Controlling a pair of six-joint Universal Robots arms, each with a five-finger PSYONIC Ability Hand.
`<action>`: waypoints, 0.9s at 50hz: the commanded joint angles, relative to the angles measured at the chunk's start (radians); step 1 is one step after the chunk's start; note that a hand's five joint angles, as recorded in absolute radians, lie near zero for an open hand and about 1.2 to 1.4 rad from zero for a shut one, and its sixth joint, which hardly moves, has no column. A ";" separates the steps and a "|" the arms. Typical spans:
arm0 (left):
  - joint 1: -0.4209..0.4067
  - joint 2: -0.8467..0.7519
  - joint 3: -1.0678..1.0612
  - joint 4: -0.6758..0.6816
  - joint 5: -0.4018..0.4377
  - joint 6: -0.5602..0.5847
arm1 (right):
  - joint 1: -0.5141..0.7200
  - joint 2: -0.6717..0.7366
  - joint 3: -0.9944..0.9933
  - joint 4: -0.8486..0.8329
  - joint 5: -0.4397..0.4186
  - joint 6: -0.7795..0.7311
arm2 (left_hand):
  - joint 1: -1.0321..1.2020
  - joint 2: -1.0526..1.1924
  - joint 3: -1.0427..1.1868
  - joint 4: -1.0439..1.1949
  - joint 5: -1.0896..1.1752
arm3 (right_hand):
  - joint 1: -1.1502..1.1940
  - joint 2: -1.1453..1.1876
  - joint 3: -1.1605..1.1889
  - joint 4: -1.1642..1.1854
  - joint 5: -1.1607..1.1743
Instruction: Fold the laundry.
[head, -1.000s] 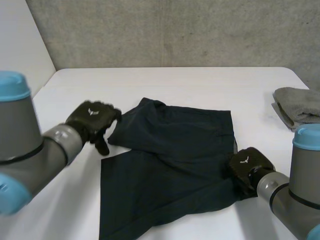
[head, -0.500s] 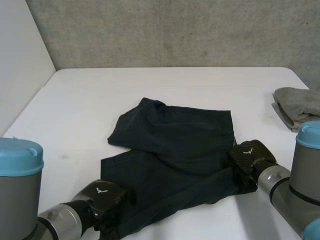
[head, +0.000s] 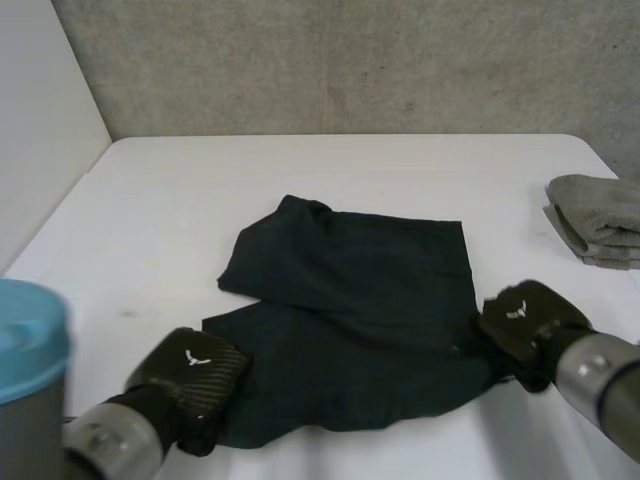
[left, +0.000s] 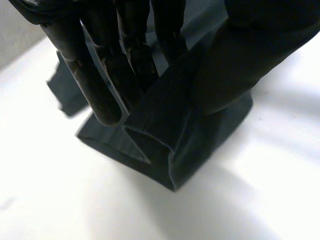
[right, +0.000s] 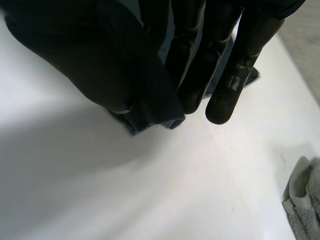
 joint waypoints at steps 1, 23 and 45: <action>-0.016 0.127 -0.006 -0.215 0.008 0.240 | -0.080 -0.181 -0.006 0.313 -0.081 -0.279 | 0.260 0.206 0.209 0.200 0.241 | 0.419 0.225 0.213 0.207 0.220; 0.115 -0.542 0.483 0.558 0.006 0.295 | 0.019 0.339 -0.322 -0.213 0.169 -0.038 | 0.260 0.206 0.209 0.200 0.241 | 0.419 0.225 0.213 0.207 0.220; 0.107 -0.947 0.737 0.994 0.085 0.447 | 0.059 0.750 -0.685 -0.612 0.367 -0.143 | -0.962 -1.016 -1.013 -1.022 -0.981 | -0.802 -0.996 -1.008 -1.015 -1.001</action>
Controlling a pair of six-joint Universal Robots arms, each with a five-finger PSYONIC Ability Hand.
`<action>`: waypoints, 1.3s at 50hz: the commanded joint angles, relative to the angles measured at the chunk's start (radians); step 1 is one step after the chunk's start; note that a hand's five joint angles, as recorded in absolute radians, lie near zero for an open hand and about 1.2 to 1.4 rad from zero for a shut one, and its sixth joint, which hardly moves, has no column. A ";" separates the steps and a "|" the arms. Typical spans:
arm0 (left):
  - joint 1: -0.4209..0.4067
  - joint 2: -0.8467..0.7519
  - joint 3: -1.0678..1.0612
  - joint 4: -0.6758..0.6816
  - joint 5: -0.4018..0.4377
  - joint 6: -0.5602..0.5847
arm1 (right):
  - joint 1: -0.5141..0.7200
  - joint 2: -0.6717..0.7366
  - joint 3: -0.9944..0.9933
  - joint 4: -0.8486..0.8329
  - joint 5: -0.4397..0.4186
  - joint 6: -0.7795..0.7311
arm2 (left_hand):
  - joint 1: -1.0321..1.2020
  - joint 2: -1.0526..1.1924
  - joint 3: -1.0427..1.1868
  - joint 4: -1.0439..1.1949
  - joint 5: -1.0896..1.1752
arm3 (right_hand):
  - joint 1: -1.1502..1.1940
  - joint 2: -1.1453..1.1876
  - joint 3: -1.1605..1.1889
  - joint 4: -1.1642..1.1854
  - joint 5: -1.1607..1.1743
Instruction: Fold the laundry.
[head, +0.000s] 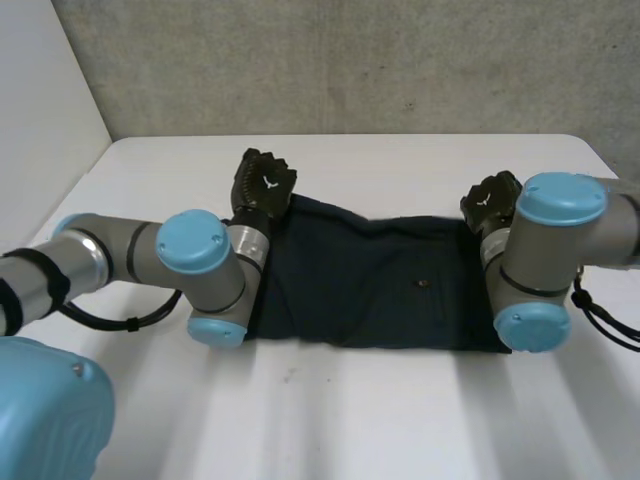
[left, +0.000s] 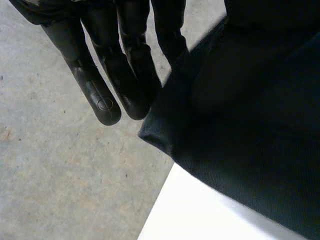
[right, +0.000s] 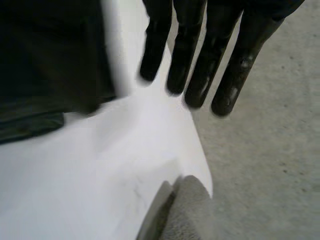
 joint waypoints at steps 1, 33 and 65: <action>-0.031 0.022 -0.100 0.127 0.030 -0.039 | -0.003 0.032 -0.049 -0.067 0.087 -0.011 | -0.892 -0.950 -0.943 -0.956 -0.921 | -0.636 -0.793 -0.800 -0.824 -0.826; -0.010 0.539 -0.550 -0.401 0.086 -0.638 | -0.189 -0.459 0.671 0.127 -0.393 0.535 | -0.944 -1.002 -0.994 -1.008 -0.972 | -0.362 -0.518 -0.526 -0.550 -0.551; 0.032 0.607 -0.584 -0.410 0.080 -0.639 | -0.446 -0.509 0.605 0.108 -0.318 -0.004 | -0.959 -1.017 -1.009 -1.022 -0.987 | 0.586 0.429 0.422 0.398 0.396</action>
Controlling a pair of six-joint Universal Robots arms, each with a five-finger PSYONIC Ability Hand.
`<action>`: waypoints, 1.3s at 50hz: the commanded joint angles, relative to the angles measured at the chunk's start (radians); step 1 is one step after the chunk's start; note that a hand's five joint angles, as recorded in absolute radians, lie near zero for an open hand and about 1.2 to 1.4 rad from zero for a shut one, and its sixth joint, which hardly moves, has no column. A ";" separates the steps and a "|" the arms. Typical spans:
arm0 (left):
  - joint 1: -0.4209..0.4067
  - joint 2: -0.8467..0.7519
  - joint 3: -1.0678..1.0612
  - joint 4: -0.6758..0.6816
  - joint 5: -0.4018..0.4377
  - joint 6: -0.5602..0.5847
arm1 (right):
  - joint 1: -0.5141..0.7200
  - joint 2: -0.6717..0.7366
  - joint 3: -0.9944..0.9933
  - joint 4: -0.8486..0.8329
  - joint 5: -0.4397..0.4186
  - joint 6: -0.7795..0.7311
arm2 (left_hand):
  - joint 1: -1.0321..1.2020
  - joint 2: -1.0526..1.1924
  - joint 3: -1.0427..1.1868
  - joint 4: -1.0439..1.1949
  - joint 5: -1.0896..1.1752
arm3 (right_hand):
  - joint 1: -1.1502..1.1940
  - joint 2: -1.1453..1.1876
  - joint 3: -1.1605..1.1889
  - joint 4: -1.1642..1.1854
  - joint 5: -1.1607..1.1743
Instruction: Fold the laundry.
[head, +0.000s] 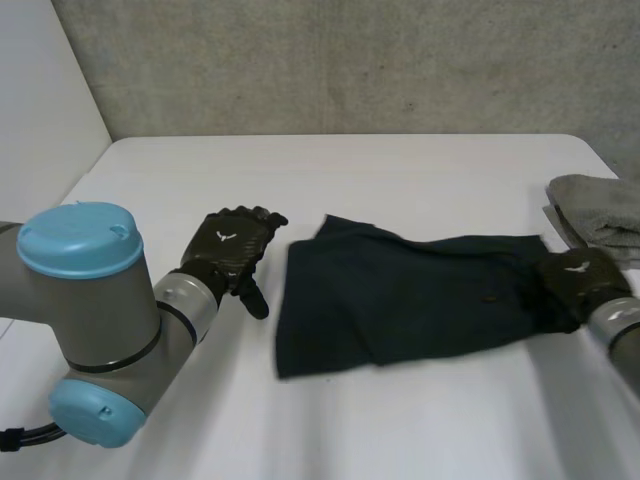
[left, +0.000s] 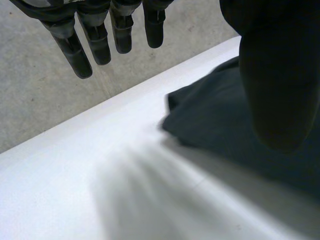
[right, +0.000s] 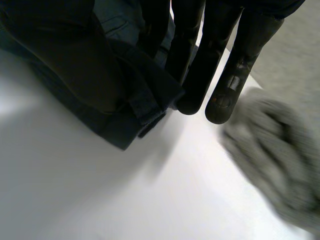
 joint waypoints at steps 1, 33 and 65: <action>0.011 0.046 -0.022 -0.004 -0.001 0.000 | -0.083 -0.093 -0.079 0.085 0.023 -0.332 | -0.009 -0.024 -0.031 -0.023 -0.040 | 0.530 0.235 0.222 0.207 0.274; -0.068 -0.001 0.218 0.007 -0.002 -0.008 | 0.330 -0.194 -0.168 0.111 -0.251 0.235 | 0.005 -0.009 -0.017 -0.008 -0.025 | -0.691 -0.987 -1.000 -1.015 -0.948; -0.260 -0.429 0.472 -0.302 -0.154 0.110 | 0.218 0.286 -0.406 0.334 -0.155 0.214 | 0.046 0.032 0.025 0.033 0.016 | -0.691 -0.987 -1.000 -1.015 -0.948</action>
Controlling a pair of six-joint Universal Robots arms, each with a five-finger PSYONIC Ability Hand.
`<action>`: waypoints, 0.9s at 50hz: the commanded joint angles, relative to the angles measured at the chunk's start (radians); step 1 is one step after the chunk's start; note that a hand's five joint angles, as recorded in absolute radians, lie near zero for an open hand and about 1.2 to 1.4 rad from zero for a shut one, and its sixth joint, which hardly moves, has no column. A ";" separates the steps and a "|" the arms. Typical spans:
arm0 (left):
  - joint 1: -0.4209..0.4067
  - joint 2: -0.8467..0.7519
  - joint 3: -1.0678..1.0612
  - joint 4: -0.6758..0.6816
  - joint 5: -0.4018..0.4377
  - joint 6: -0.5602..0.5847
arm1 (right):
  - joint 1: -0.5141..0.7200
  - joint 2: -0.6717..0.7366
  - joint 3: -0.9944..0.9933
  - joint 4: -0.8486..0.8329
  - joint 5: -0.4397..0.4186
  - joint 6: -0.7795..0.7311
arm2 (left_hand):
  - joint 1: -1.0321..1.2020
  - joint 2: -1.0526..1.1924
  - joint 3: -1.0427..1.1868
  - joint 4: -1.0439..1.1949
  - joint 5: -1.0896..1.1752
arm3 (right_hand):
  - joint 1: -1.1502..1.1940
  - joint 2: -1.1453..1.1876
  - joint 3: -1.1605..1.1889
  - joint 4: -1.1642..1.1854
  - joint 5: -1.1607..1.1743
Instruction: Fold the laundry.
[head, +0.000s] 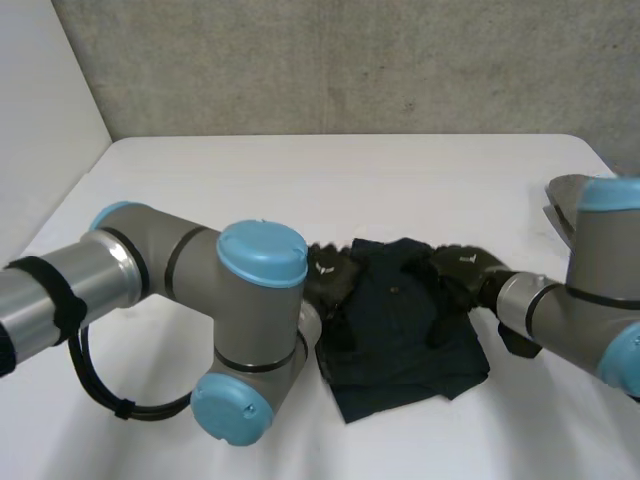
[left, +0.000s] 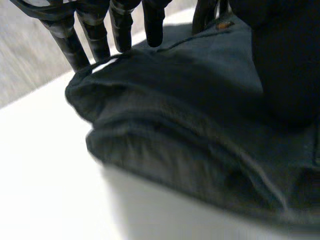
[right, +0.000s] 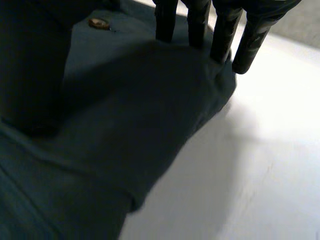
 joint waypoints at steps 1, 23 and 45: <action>0.009 -0.041 -0.010 -0.067 -0.011 0.111 | 0.001 0.054 0.002 -0.014 0.065 -0.139 | 0.040 0.026 0.020 0.027 0.013 | -0.023 -0.043 -0.032 -0.057 -0.057; 0.121 0.439 -0.067 -0.068 0.276 0.064 | 0.005 -0.463 0.317 -0.195 0.155 -0.155 | 0.014 0.000 -0.007 0.000 -0.013 | -0.023 -0.043 -0.032 -0.057 -0.057; 0.210 0.462 -0.119 -0.163 0.406 -0.070 | 0.149 -0.293 0.634 -0.538 0.163 -0.159 | 0.023 0.009 0.002 0.009 -0.005 | -0.023 -0.043 -0.032 -0.057 -0.057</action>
